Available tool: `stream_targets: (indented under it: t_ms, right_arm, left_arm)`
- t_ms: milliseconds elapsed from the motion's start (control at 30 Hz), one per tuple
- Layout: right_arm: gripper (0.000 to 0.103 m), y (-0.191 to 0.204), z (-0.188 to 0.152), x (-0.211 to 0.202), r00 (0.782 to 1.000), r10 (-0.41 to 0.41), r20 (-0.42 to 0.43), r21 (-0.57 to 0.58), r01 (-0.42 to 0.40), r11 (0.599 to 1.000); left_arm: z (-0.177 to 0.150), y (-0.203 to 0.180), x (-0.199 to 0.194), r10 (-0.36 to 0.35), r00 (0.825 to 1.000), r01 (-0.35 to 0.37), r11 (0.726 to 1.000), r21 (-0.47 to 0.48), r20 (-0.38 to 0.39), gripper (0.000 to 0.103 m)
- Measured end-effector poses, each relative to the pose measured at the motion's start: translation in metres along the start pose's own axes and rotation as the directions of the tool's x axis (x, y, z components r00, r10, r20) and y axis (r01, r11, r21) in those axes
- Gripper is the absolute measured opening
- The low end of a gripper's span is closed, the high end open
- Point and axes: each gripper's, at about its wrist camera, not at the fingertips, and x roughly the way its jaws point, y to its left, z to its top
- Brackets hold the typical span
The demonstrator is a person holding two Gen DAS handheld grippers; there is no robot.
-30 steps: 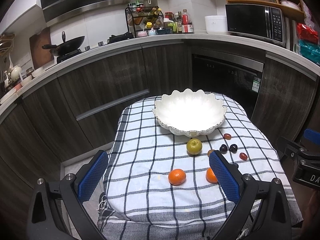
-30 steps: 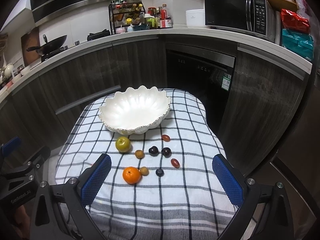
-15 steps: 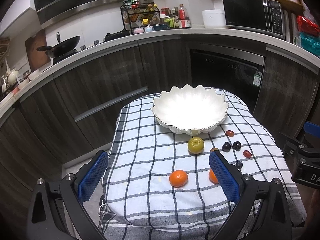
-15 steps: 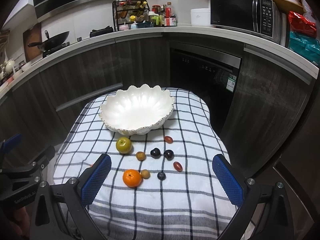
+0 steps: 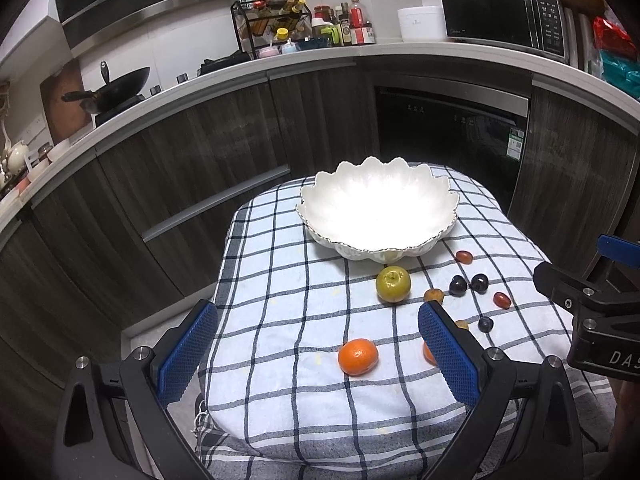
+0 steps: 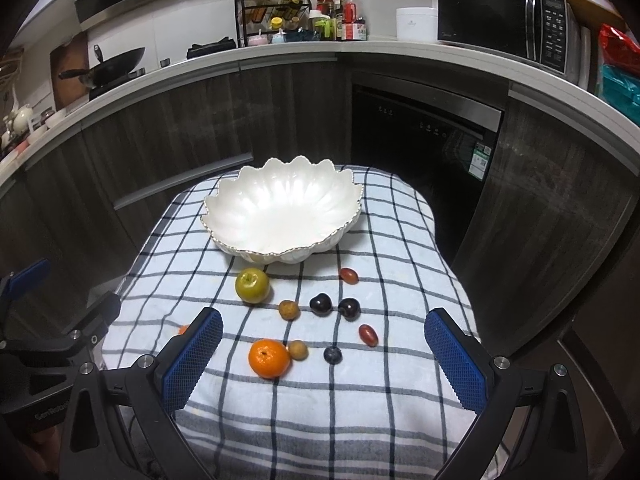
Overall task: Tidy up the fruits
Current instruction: 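Close the left tool on one orange while the right tool grasps the other orange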
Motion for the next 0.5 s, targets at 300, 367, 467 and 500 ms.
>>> stream_targets:
  t_ms: [300, 367, 467, 500]
  right_arm:
    - [0.102, 0.009, -0.002, 0.022, 1.0, 0.013, -0.028, -0.016, -0.014, 1.0]
    - [0.102, 0.009, -0.003, 0.026, 0.999, 0.013, -0.034, -0.016, -0.013, 1.0]
    - [0.102, 0.01, -0.006, 0.032, 0.999, 0.009, -0.047, -0.019, -0.01, 1.0]
    - [0.101, 0.01, -0.006, 0.034, 0.999, 0.008, -0.052, -0.021, -0.01, 1.0]
  left_arm:
    - [-0.007, -0.002, 0.019, -0.01, 1.0, 0.01, 1.0, 0.014, -0.016, 0.101]
    - [-0.008, -0.002, 0.024, -0.015, 1.0, 0.015, 1.0, 0.011, -0.023, 0.101]
    - [-0.009, -0.001, 0.03, -0.02, 0.999, 0.02, 1.0, 0.003, -0.034, 0.101]
    - [-0.01, 0.0, 0.032, -0.022, 0.999, 0.022, 1.0, 0.001, -0.037, 0.101]
